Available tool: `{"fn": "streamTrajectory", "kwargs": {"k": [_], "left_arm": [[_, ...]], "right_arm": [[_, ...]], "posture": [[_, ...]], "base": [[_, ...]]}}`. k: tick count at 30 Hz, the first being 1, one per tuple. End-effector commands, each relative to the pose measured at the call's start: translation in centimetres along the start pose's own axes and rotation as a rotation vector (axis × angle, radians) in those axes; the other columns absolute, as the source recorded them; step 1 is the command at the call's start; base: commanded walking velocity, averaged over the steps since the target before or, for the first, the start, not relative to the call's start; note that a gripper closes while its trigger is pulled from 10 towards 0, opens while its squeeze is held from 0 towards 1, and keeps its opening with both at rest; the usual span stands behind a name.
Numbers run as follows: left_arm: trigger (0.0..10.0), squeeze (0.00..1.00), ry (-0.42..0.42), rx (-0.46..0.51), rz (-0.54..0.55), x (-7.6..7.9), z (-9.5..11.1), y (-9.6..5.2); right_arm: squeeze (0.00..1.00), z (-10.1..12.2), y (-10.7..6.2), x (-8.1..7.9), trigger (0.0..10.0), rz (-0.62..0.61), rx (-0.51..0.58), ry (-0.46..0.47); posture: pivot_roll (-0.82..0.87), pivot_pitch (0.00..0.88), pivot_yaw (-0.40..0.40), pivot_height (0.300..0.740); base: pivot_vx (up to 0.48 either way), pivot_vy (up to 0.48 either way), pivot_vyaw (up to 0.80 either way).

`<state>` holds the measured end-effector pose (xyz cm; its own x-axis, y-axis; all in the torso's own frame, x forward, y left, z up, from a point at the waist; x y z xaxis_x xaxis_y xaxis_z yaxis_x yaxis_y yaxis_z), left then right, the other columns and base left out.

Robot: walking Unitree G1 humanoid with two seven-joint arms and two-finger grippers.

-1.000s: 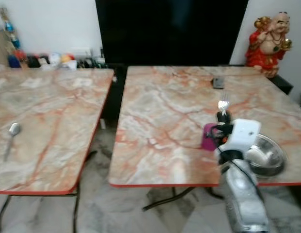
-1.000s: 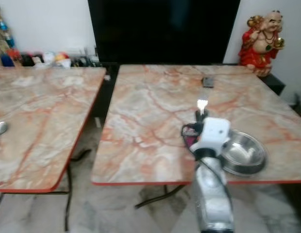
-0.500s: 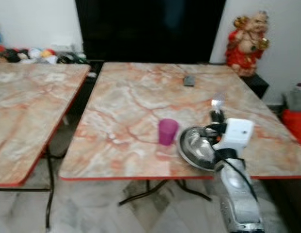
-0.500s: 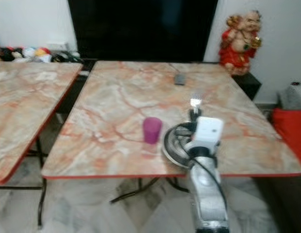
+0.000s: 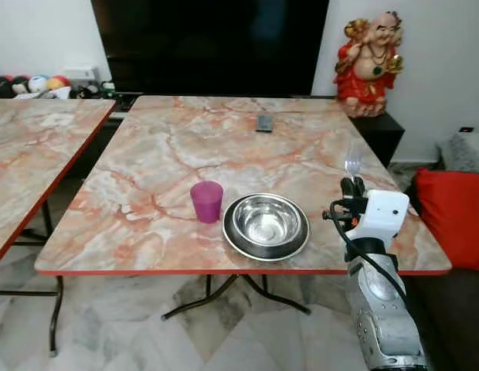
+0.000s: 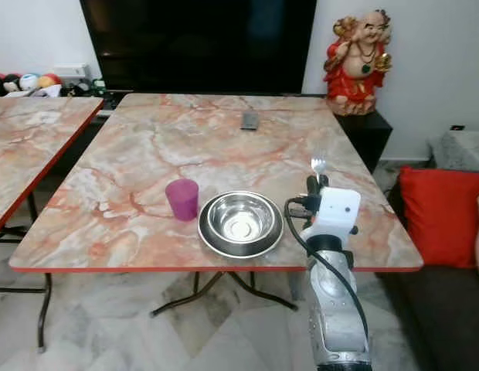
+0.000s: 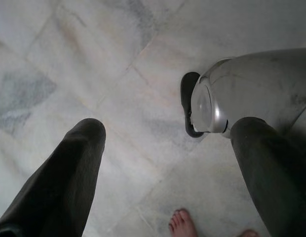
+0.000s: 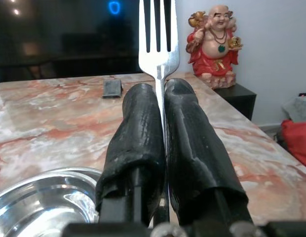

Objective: Setting the table

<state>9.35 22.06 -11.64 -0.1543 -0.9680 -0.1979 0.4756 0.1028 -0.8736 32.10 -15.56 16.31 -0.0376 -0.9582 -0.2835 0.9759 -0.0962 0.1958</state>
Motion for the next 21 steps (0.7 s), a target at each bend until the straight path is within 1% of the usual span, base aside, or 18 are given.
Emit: {"fn": "streamTrajectory", "kwargs": {"k": [1, 14, 21], "left_arm": [[10.0, 0.0, -0.009, -0.017, 0.0, -0.04, -0.48, -0.12], [10.0, 0.0, -0.017, -0.018, 0.004, -0.06, -0.47, -0.11], [10.0, 0.0, -0.021, -0.016, 0.004, -0.07, -0.41, -0.09]], "right_arm": [[0.0, 0.29, 0.17, -0.38, 10.0, 0.011, 0.008, -0.001], [0.0, 0.13, 0.14, -0.74, 10.0, 0.033, -0.003, -0.005], [0.0, 0.02, 0.16, -0.94, 10.0, 0.042, -0.009, -0.004]], "posture": [[0.0, 0.0, 0.0, 0.74], [0.0, 0.0, 0.0, 0.74], [0.0, 0.0, 0.0, 0.74]], "base": [[0.0, 0.0, 0.0], [0.0, 0.0, 0.0], [0.259, 0.0, 0.0]]}}
Point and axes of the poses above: a point about 5 cm out from each wrist's last joint towards the gripper, its own y axis pointing out of the wrist towards the gripper, its own z axis along the axis of the wrist's last joint, x = y × z, the point moved 1 cm from there along y, pointing out of the wrist towards the gripper, and after that the axes turned 13 degrees about y, right-handed, at the moved point
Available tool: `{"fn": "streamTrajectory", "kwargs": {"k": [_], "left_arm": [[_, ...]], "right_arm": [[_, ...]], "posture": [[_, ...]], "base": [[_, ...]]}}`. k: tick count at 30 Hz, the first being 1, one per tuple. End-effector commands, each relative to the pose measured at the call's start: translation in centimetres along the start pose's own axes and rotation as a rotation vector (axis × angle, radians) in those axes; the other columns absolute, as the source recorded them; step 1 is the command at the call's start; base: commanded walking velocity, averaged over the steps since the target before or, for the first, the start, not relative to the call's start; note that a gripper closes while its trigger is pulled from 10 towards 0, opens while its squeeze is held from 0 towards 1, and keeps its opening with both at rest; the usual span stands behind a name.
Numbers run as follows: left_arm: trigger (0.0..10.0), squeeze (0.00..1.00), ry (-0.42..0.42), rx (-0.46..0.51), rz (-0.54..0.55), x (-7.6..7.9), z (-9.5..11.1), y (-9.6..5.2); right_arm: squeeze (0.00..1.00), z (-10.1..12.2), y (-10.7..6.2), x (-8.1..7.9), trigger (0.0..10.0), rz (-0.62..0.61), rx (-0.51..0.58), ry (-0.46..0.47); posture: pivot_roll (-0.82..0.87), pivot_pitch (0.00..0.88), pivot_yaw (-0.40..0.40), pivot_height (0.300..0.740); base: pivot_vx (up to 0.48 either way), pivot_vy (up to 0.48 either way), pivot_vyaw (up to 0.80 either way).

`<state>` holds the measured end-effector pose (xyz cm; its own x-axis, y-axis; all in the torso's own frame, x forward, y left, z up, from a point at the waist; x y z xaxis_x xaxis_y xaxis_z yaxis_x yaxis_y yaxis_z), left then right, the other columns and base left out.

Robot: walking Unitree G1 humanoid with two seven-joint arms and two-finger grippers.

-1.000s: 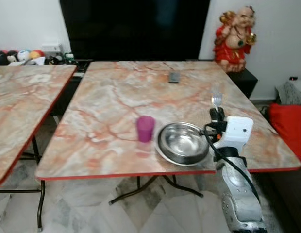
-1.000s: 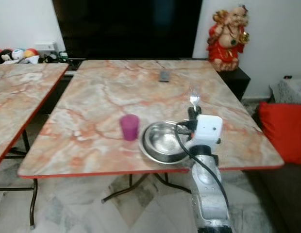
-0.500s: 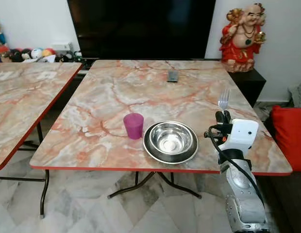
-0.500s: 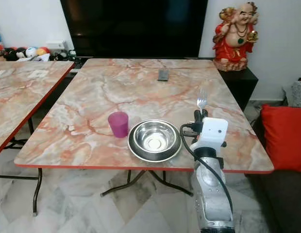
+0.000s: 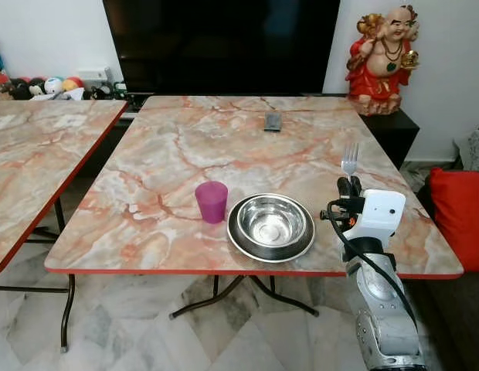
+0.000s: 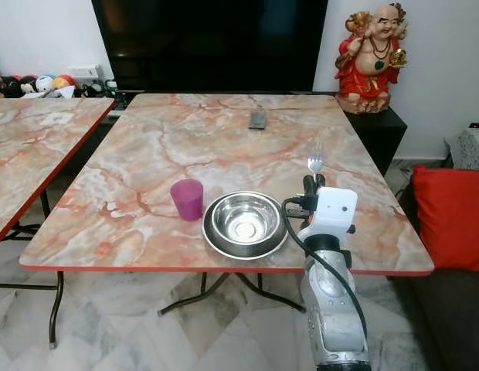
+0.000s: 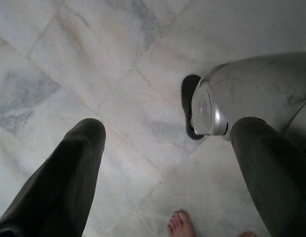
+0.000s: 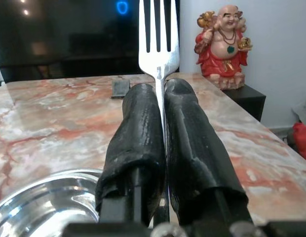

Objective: Setting the table

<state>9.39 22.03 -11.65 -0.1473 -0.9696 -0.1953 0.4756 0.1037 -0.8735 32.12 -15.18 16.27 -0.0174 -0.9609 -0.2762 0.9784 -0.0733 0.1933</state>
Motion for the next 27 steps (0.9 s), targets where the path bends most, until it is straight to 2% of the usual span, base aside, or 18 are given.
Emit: {"fn": "streamTrajectory", "kwargs": {"k": [1, 27], "left_arm": [[10.0, 0.0, -0.014, -0.015, 0.003, -0.1, -0.45, -0.11], [10.0, 0.0, -0.014, -0.013, 0.002, -0.11, -0.4, -0.1]], "right_arm": [[0.0, 0.16, 0.21, -0.61, 10.0, 0.021, -0.001, -0.001], [0.0, 0.09, 0.24, -0.65, 10.0, 0.019, -0.005, -0.001]], "posture": [[0.0, 0.0, 0.0, 0.74], [0.0, 0.0, 0.004, 0.74]], "base": [[0.281, 0.0, 0.0], [0.322, 0.0, 0.0]]}}
Point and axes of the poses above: a point about 5 cm out from each wrist's last joint towards the gripper, its own y axis pointing out of the wrist towards the gripper, its own z axis along the axis of the wrist's last joint, x = y × z, the point moved 1 cm from there along y, pointing out of the wrist towards the gripper, and after that the axes turned 13 degrees about y, right-handed, at the moved point
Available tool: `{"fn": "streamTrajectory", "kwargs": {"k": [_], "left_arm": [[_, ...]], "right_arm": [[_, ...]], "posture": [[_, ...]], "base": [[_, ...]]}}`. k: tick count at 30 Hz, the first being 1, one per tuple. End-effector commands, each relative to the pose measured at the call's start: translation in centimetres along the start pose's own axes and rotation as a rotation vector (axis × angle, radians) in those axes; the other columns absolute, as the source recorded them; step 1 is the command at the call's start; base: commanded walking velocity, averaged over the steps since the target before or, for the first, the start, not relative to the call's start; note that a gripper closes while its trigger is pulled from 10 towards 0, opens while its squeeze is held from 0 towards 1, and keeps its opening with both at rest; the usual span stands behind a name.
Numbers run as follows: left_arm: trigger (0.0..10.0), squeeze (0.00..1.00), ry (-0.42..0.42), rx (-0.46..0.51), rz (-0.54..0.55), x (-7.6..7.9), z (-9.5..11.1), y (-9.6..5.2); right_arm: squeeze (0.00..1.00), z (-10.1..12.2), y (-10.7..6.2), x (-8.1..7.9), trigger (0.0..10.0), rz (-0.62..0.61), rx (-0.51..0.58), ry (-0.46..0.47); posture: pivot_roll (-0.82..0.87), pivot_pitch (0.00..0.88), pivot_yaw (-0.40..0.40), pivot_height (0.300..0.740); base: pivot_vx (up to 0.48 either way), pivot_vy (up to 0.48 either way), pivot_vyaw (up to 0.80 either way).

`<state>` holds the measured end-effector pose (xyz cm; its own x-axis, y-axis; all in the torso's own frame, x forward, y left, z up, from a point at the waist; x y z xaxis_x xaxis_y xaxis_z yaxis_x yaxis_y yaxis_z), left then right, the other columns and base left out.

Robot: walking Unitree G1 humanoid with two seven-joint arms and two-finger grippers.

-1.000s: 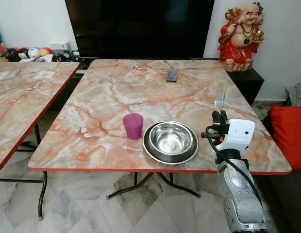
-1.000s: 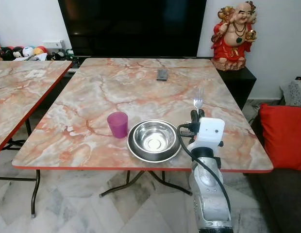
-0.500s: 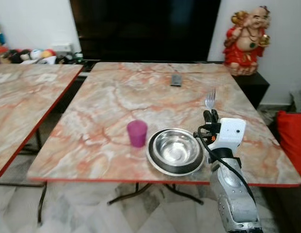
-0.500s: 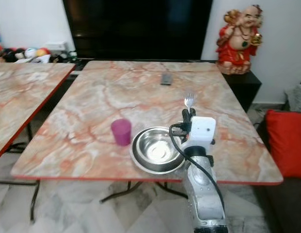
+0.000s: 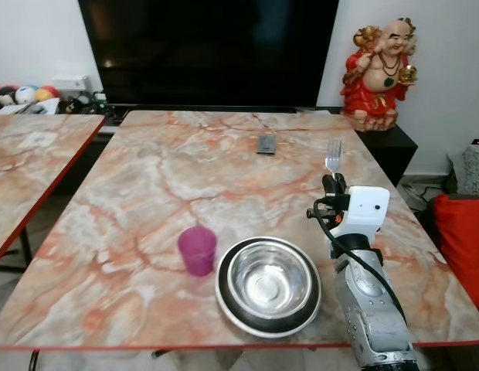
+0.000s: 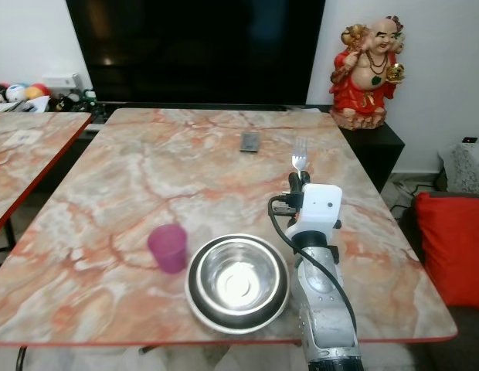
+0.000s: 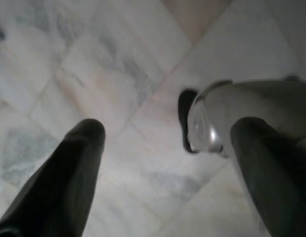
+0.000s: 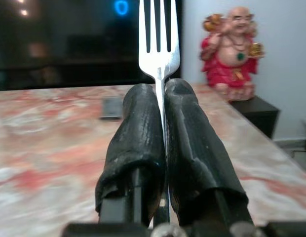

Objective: Setting the table

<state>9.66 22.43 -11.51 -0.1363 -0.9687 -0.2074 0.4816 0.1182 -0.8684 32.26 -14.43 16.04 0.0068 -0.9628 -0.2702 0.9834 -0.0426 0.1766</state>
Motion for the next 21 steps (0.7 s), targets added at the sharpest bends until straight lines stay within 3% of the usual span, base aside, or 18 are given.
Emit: {"fn": "streamTrajectory", "kwargs": {"k": [1, 14, 15, 16, 21], "left_arm": [[10.0, 0.0, -0.01, -0.018, -0.014, 0.3, -0.6, -0.2], [10.0, 0.0, -0.01, -0.018, -0.014, 0.3, -0.6, -0.2], [10.0, 0.0, 0.004, -0.016, -0.029, 0.3, -0.5, -0.1], [10.0, 0.0, 0.008, -0.016, -0.033, 0.3, -0.5, -0.1], [10.0, 0.0, 0.013, -0.017, -0.035, 0.3, -0.5, -0.1]], "right_arm": [[0.0, 0.6, 0.2, 0.0, 10.0, -0.006, 0.02, 0.0], [0.0, 0.5, 0.2, 0.0, 10.0, -0.007, 0.019, 0.0], [0.0, -1.3, 0.5, 3.7, 10.0, -0.162, -0.167, -0.091], [0.0, -1.7, 0.4, 4.8, 10.0, -0.208, -0.219, -0.114], [0.0, -2.1, 0.2, 5.1, 10.0, -0.23, -0.242, -0.106]], "posture": [[0.0, 0.0, 0.004, 0.74], [0.0, 0.0, 0.004, 0.74], [-0.01, 0.0, 0.022, 0.74], [-0.01, 0.0, 0.022, 0.74], [-0.01, 0.0, 0.021, 0.74]], "base": [[0.326, 0.0, 0.0], [0.326, 0.0, 0.0], [0.0, 0.0, 0.0], [0.0, 0.0, 0.0], [0.0, 0.0, 0.0]]}}
Point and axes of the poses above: a point about 5 cm out from each wrist's last joint towards the gripper, its own y axis pointing out of the wrist towards the gripper, its own z axis along the axis of the wrist's last joint, x = y × z, the point moved 1 cm from there along y, pointing out of the wrist towards the gripper, and after that the axes turned 13 degrees about y, right-handed, at the moved point
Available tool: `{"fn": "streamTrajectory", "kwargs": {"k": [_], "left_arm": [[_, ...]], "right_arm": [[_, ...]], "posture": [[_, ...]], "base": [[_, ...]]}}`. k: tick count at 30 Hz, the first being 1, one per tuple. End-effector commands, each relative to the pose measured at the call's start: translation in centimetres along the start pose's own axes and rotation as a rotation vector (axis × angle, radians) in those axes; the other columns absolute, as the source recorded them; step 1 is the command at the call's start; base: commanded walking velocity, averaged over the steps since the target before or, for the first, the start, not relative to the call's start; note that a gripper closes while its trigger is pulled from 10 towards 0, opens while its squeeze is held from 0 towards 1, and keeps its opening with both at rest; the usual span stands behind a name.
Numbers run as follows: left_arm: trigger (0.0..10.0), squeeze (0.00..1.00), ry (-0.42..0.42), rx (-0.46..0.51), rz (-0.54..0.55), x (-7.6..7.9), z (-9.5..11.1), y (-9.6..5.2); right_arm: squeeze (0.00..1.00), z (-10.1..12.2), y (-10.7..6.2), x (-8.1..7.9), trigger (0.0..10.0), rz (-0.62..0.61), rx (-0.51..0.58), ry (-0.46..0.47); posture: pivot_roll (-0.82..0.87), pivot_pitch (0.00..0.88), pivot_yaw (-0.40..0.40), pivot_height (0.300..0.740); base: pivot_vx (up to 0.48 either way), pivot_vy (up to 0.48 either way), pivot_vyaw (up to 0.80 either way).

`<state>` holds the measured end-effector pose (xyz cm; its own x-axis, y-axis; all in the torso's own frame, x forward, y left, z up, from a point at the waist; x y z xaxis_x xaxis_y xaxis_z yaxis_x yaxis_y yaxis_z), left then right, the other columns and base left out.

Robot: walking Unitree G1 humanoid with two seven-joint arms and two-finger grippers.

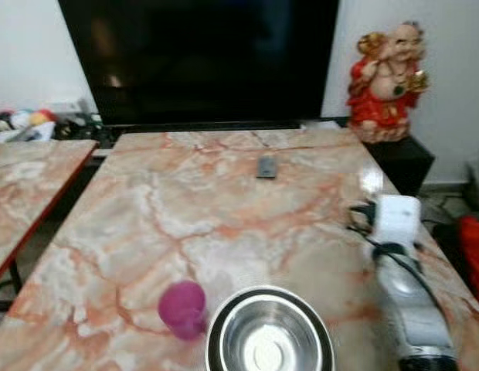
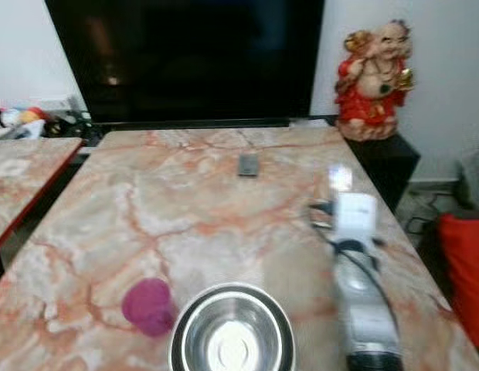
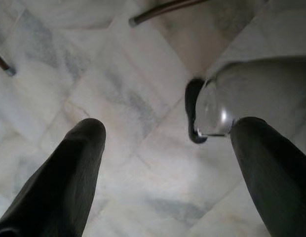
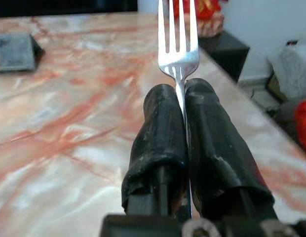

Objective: Setting the table

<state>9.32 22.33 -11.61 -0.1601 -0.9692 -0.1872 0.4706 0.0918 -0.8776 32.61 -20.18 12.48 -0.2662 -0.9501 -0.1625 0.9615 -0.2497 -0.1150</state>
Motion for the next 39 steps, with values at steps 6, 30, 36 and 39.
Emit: {"fn": "streamTrajectory", "kwargs": {"k": [6, 30, 36, 39], "left_arm": [[10.0, 0.0, -0.003, -0.004, -0.007, 0.1, -0.2, 0.0], [10.0, 0.0, 0.019, -0.002, -0.027, 0.3, 0.1, 0.0], [10.0, 0.0, 0.022, -0.001, -0.03, 0.4, 0.2, 0.1], [10.0, 0.0, 0.02, -0.001, -0.03, 0.5, 0.2, 0.1]], "right_arm": [[0.0, -0.1, -0.3, -1.5, 10.0, 0.039, -0.011, 0.009], [0.0, -1.1, -8.1, 0.5, 10.0, 0.024, -0.342, 0.032], [0.0, -2.6, -10.4, 0.3, 10.0, 0.038, -0.476, 0.069], [0.0, -2.9, -11.2, 0.2, 10.0, 0.045, -0.532, 0.089]], "posture": [[-0.01, 0.0, 0.021, 0.74], [-0.08, 0.021, -0.008, 0.74], [-0.09, 0.027, -0.023, 0.74], [-0.09, 0.028, -0.03, 0.74]], "base": [[0.0, 0.0, 0.0], [0.0, 0.0, 0.0], [0.0, 0.0, 0.0], [0.0, 0.0, 0.0]]}}
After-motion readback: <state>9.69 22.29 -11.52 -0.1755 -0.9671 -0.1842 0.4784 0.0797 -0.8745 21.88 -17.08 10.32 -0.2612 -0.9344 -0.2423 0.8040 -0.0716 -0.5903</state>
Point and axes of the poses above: a point about 5 cm out from each wrist's last joint towards the gripper, its own y axis pointing out of the wrist towards the gripper, its own z axis along the axis of the wrist's last joint, x = y × z, the point moved 1 cm from there along y, pointing out of the wrist towards the gripper, and after that the axes turned 13 degrees about y, right-handed, at the moved point
